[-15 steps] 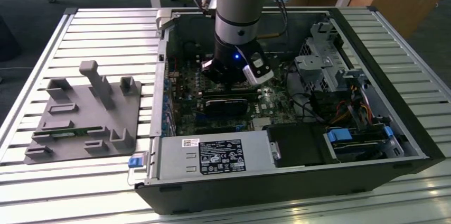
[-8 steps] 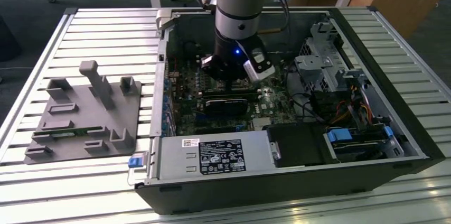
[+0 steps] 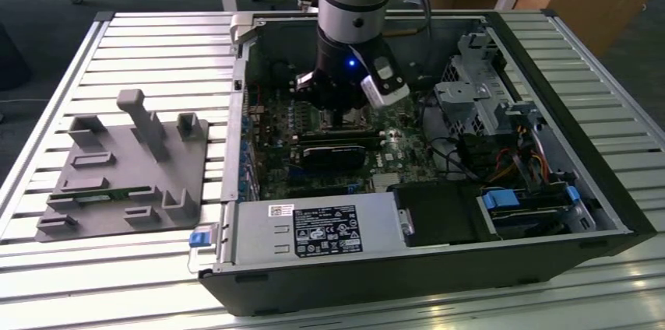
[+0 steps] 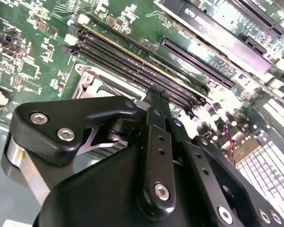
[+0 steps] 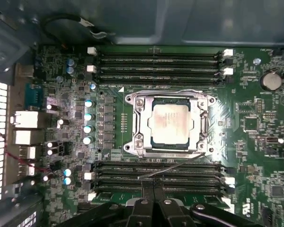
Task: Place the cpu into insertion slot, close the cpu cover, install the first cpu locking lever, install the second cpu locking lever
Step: 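Install the second cpu locking lever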
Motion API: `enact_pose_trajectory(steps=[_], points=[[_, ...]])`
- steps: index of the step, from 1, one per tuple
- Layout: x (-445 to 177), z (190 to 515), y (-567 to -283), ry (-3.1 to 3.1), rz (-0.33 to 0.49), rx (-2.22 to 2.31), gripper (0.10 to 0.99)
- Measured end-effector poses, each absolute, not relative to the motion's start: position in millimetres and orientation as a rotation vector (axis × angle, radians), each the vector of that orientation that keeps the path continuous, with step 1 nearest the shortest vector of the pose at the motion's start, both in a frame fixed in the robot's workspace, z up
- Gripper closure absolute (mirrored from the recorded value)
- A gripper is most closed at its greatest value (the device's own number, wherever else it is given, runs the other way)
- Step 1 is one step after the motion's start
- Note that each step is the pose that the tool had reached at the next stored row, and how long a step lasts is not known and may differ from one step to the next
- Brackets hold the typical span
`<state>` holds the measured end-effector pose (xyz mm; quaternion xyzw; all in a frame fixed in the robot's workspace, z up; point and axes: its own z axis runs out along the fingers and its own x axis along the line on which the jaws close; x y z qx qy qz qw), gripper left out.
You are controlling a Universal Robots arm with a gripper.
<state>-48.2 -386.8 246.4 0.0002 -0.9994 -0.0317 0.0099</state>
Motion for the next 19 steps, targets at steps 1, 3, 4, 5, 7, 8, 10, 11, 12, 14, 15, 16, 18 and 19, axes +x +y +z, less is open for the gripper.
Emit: enact_pose_trajectory(steps=[1, 3, 4, 5, 7, 8, 10, 11, 12, 14, 15, 16, 18, 19], points=[[-48, 248, -387, -3.120, -0.099, 0.001, 0.980], [-48, 248, -387, -3.120, -0.105, 0.001, 0.980], [-47, 248, -387, -3.119, -0.125, 0.001, 0.980], [-47, 248, -387, -3.116, -0.152, 0.001, 0.980], [-44, 248, -387, -3.111, -0.196, 0.001, 0.980], [-42, 247, -387, -3.109, -0.198, 0.001, 0.980], [-40, 245, -387, -3.107, -0.197, 0.001, 0.980], [-40, 244, -387, -3.106, -0.197, 0.001, 0.980], [-40, 243, -387, -3.105, -0.197, 0.001, 0.980], [-40, 240, -387, -3.104, -0.197, 0.001, 0.980], [-42, 239, -387, -3.104, -0.197, 0.002, 0.980], [-44, 239, -387, -3.103, -0.197, 0.002, 0.980], [-49, 237, -387, -3.103, -0.199, 0.002, 0.980], [-49, 236, -387, -3.104, -0.200, 0.002, 0.980]])
